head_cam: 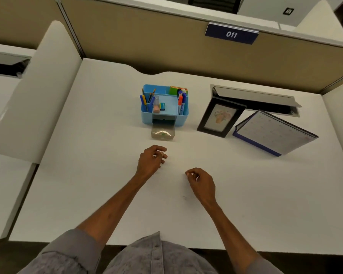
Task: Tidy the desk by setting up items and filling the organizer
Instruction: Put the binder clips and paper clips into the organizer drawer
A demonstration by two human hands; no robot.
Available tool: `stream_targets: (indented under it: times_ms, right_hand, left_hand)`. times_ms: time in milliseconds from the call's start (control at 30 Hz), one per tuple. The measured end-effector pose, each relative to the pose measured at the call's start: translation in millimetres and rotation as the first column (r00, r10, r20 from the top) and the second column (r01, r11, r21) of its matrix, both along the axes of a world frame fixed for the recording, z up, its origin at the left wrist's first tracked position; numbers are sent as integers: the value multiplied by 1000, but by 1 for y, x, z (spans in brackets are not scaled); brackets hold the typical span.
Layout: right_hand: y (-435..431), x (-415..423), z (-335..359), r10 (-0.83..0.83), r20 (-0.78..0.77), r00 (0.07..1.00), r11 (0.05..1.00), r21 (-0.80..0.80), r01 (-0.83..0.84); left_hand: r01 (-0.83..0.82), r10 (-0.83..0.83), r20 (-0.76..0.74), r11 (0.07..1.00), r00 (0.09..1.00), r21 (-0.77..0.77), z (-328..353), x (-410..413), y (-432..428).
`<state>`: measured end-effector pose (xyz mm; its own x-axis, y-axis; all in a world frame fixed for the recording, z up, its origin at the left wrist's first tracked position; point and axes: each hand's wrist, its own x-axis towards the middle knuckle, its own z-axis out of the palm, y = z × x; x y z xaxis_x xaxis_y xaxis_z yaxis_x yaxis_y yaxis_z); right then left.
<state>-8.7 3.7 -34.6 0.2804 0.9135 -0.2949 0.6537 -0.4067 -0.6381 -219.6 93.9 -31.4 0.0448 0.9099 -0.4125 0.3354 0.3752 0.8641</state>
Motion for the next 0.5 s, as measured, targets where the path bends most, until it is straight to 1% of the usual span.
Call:
stream_targets:
  times_ms: [100, 200, 300, 433, 500]
  right_hand:
    - [-48, 11, -6, 89, 68, 994, 996, -14, -88]
    - [-78, 16, -10, 198, 109, 974, 979, 21, -202]
    - [-89, 18, -11, 275, 163, 948, 958, 34, -284]
    - [-86, 14, -11, 371, 277, 886, 922, 3, -387]
    - [-85, 14, -10, 400, 307, 863, 908, -3, -420]
  left_hand:
    - [49, -49, -29, 999, 998, -13, 0, 12, -19]
    - [99, -100, -67, 995, 993, -13, 0, 25, -38]
    - [132, -133, -84, 991, 988, -12, -2, 37, -55]
    - [142, -145, -99, 989, 985, -29, -3, 47, -74]
    - [145, -148, -109, 989, 983, -35, -2, 53, -84]
